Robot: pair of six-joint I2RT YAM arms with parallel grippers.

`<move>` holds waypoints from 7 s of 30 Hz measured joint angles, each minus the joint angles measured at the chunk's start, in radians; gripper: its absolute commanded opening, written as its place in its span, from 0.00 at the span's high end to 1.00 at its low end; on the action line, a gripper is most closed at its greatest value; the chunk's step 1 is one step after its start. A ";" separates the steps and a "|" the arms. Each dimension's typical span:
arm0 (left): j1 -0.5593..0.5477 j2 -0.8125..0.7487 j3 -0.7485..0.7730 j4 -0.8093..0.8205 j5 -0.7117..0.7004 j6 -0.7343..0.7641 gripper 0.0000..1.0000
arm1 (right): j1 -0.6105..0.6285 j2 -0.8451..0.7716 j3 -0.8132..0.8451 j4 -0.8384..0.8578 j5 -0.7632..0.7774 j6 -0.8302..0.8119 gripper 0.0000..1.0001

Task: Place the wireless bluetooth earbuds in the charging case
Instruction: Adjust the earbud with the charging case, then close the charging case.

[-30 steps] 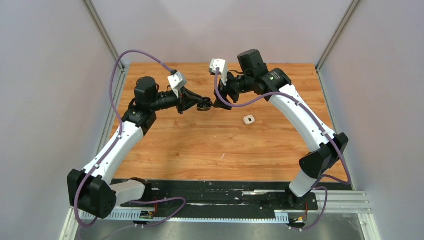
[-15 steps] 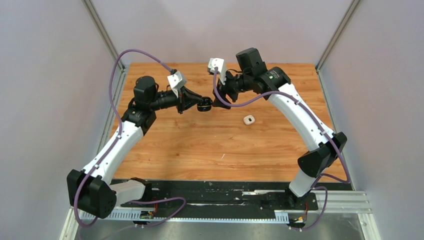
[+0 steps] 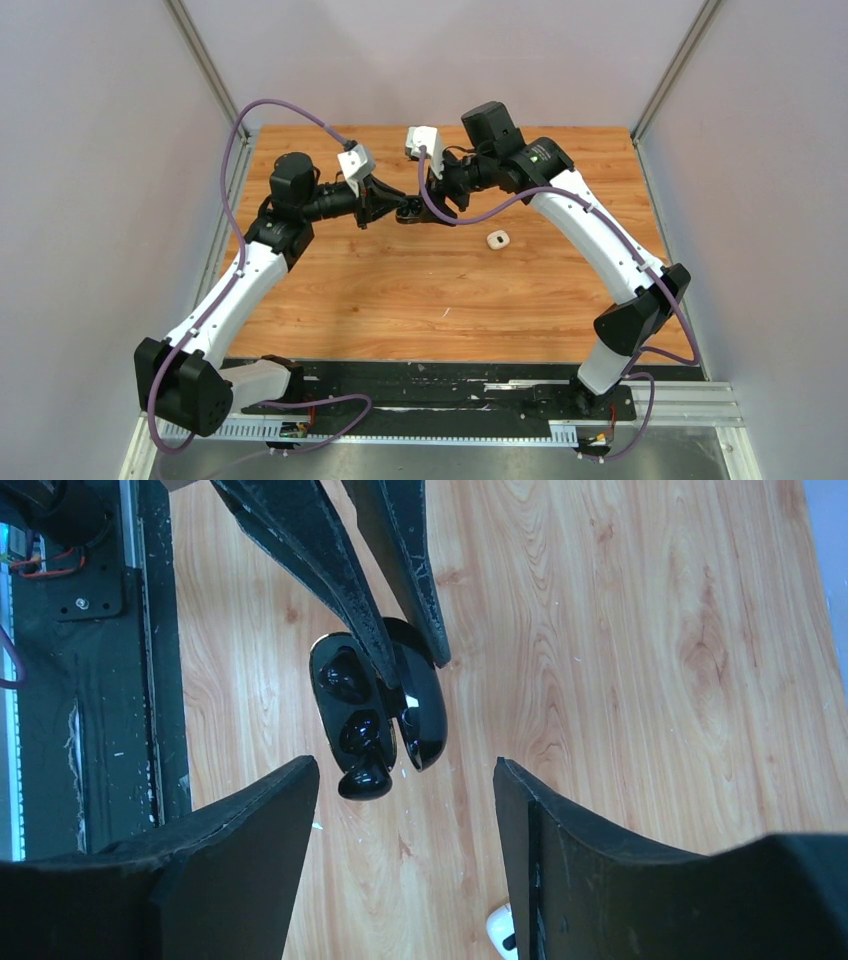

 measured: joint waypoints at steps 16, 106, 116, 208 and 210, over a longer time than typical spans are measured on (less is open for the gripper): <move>0.000 0.000 0.002 -0.046 0.015 0.029 1.00 | 0.000 -0.010 -0.017 -0.031 0.055 -0.066 0.35; -0.063 -0.042 0.000 -0.029 -0.021 0.162 1.00 | -0.030 0.066 0.084 -0.059 -0.127 0.204 0.43; -0.067 -0.043 -0.018 -0.018 -0.026 0.131 1.00 | -0.072 0.069 0.096 -0.013 -0.239 0.270 0.24; -0.067 0.029 0.038 0.243 -0.131 -0.285 1.00 | -0.177 -0.163 -0.373 0.594 -0.438 0.614 0.36; -0.067 0.038 0.039 0.243 -0.137 -0.307 1.00 | -0.177 -0.154 -0.364 0.616 -0.447 0.647 0.40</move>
